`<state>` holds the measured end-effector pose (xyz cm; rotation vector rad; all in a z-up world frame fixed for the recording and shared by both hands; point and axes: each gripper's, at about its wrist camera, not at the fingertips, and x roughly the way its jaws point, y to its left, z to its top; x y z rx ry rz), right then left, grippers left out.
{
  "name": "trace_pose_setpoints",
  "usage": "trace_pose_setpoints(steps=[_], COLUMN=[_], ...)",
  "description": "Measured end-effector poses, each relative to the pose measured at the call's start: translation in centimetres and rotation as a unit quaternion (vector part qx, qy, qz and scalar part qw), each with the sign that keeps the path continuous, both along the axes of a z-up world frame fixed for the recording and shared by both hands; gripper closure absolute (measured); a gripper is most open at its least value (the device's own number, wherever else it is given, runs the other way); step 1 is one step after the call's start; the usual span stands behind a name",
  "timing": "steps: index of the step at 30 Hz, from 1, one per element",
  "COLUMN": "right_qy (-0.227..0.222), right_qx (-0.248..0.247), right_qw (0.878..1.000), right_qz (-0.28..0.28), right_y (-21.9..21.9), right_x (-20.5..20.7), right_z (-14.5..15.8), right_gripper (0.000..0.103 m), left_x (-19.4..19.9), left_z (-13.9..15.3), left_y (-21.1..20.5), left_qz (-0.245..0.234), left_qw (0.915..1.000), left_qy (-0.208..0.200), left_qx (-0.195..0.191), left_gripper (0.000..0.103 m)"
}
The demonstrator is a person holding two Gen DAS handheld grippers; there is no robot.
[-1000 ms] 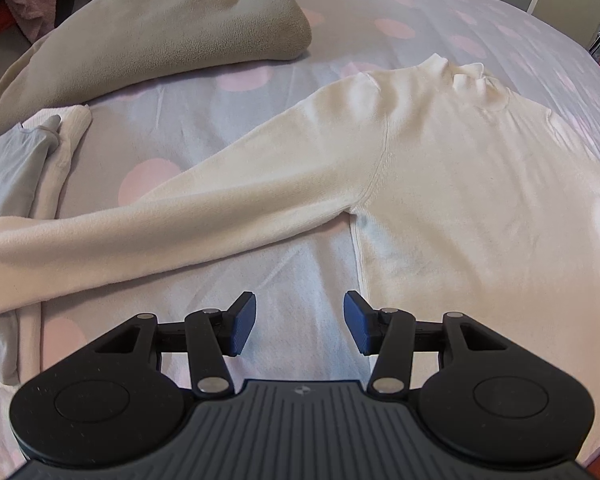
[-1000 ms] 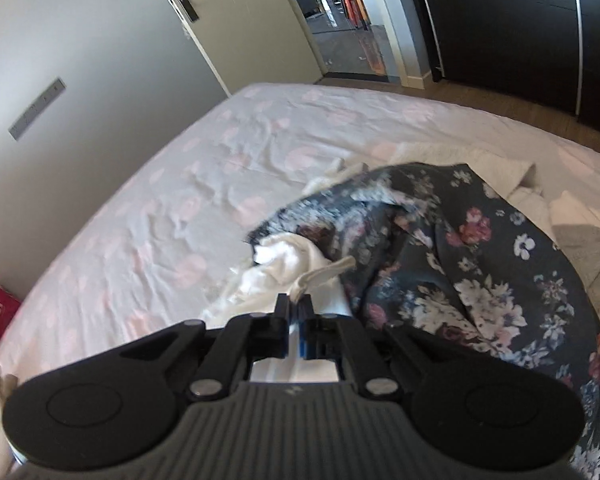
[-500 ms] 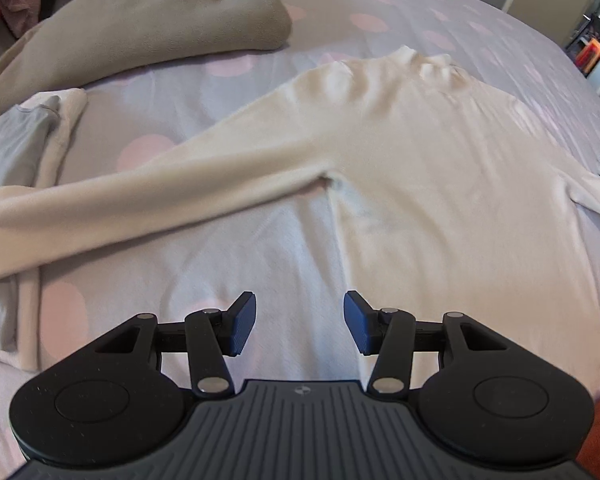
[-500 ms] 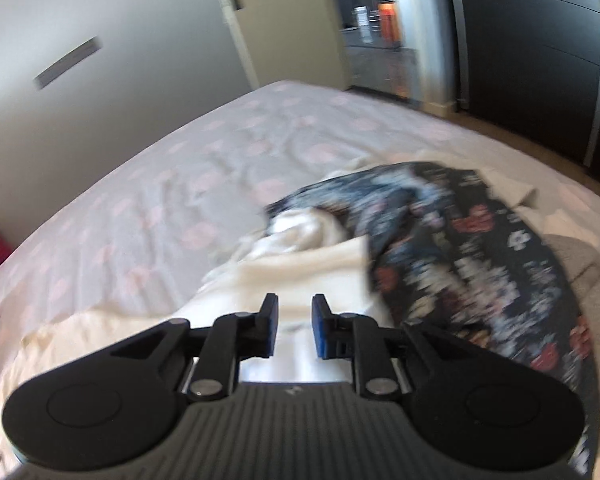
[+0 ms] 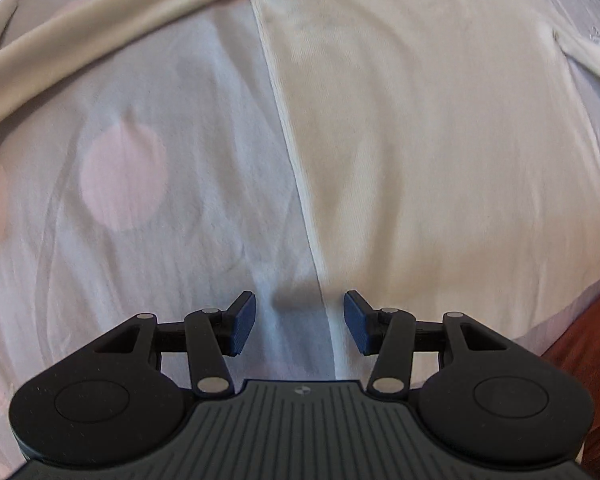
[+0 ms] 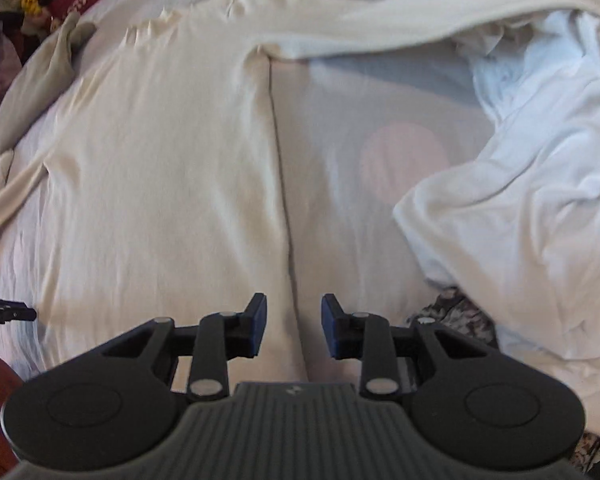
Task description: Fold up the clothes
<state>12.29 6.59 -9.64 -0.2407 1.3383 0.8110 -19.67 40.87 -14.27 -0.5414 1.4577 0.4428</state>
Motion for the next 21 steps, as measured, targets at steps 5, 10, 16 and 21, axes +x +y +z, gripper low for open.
trace_pose_setpoints(steps=[5,10,16,21], right_qy=[0.024,0.037,0.027,0.03], right_qx=[-0.039,-0.066,-0.069,-0.081], right_qw=[0.999,0.996,0.994,0.993], right_qz=[0.024,0.056,0.082,0.085], right_y=[0.9,1.6,1.3,0.5], right_x=[-0.8,-1.5,-2.3,-2.2], right_z=[-2.1,-3.4,-3.0,-2.4], right_gripper=[0.07,0.077,0.098,0.099], left_x=[0.3,0.5,0.0,-0.9], left_z=[-1.3,-1.3,-0.8,0.1], left_y=[-1.4,-2.6,-3.8,-3.4], left_qz=[-0.024,-0.046,-0.071,-0.084], left_qw=[0.9994,0.9988,0.9972,0.9961], left_qy=[0.023,0.016,0.0,0.018], left_qx=[-0.003,-0.004,-0.023,-0.023], left_gripper=[0.051,0.065,0.099,0.1])
